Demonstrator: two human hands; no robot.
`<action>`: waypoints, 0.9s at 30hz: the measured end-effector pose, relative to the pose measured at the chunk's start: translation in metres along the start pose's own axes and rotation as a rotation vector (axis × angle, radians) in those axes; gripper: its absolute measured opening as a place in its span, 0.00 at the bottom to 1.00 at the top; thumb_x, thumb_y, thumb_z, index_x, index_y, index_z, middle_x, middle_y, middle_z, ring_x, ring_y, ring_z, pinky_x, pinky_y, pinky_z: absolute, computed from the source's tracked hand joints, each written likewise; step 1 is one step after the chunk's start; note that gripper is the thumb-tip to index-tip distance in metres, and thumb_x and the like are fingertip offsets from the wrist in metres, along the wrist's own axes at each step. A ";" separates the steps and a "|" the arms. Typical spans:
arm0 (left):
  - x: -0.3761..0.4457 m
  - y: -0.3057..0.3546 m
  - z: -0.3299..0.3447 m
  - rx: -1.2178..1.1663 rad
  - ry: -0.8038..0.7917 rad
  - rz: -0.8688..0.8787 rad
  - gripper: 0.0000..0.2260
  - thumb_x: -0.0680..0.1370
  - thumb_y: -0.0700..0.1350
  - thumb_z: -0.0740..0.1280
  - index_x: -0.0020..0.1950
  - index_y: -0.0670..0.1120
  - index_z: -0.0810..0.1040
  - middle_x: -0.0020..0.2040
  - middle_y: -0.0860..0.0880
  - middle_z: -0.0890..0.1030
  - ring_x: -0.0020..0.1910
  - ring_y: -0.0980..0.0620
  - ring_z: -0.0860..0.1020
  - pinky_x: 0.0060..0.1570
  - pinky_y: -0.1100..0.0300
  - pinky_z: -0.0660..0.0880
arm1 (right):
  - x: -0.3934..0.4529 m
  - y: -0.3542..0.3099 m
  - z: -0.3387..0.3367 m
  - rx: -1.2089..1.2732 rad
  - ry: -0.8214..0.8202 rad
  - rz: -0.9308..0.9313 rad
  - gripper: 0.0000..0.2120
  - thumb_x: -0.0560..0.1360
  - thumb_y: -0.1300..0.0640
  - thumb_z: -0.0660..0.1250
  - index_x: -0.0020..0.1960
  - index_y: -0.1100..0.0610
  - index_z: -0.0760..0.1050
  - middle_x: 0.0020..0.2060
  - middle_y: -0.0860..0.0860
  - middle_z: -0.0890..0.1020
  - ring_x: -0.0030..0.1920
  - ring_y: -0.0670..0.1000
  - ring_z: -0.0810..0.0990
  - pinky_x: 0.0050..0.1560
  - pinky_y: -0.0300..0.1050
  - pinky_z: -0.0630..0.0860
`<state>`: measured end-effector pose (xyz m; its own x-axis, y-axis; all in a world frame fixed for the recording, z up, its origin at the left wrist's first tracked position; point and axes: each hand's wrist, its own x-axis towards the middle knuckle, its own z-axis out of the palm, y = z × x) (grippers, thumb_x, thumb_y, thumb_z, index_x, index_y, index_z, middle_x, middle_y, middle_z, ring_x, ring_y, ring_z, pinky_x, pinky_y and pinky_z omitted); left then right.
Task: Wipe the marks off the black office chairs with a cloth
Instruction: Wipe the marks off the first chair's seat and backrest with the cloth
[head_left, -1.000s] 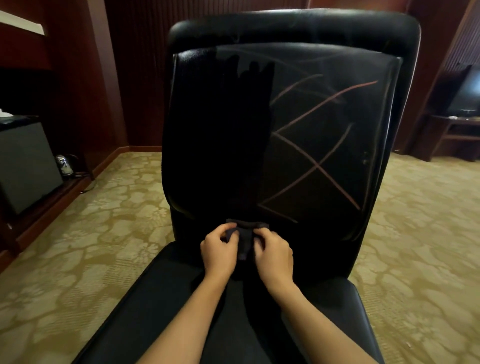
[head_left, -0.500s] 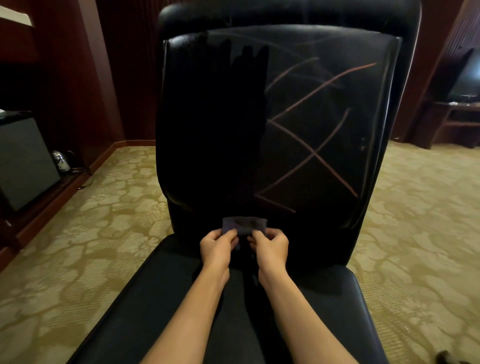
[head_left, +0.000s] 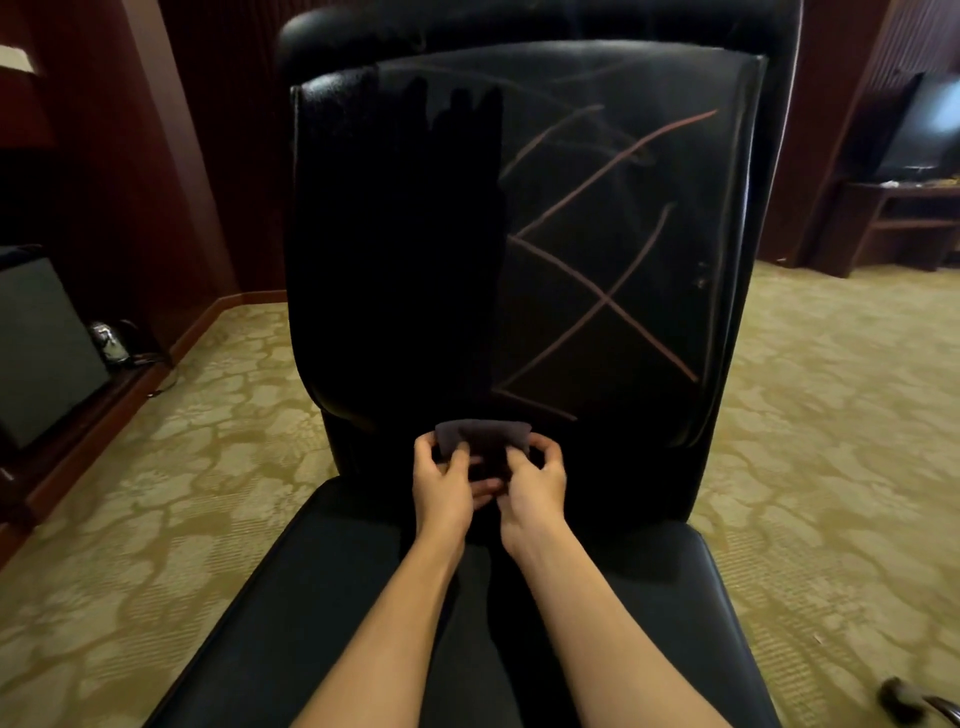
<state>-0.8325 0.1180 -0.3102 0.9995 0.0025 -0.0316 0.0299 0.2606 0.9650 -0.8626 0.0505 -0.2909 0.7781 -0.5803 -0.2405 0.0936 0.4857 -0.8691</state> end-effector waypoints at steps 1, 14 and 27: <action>0.002 0.002 0.002 -0.024 0.003 -0.011 0.10 0.84 0.42 0.61 0.65 0.51 0.69 0.49 0.47 0.81 0.39 0.46 0.85 0.39 0.55 0.82 | 0.001 -0.001 0.004 0.004 0.002 0.016 0.09 0.80 0.62 0.62 0.55 0.49 0.74 0.52 0.57 0.81 0.53 0.58 0.82 0.54 0.55 0.79; 0.028 -0.009 -0.008 -0.091 0.131 -0.110 0.10 0.80 0.41 0.63 0.61 0.46 0.75 0.49 0.42 0.84 0.41 0.46 0.84 0.36 0.56 0.78 | 0.011 0.007 0.024 0.075 0.078 0.245 0.06 0.81 0.59 0.61 0.54 0.51 0.75 0.33 0.52 0.79 0.27 0.46 0.73 0.27 0.38 0.68; 0.057 0.008 -0.037 -0.163 0.239 -0.036 0.08 0.80 0.38 0.64 0.57 0.47 0.77 0.54 0.41 0.82 0.53 0.43 0.82 0.53 0.50 0.78 | 0.009 0.033 0.067 0.124 -0.076 0.112 0.04 0.80 0.64 0.63 0.55 0.60 0.72 0.52 0.62 0.81 0.51 0.57 0.83 0.49 0.49 0.83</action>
<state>-0.7755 0.1563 -0.3138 0.9663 0.2132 -0.1440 0.0434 0.4165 0.9081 -0.8113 0.1050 -0.2929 0.8321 -0.4696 -0.2951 0.0761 0.6237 -0.7780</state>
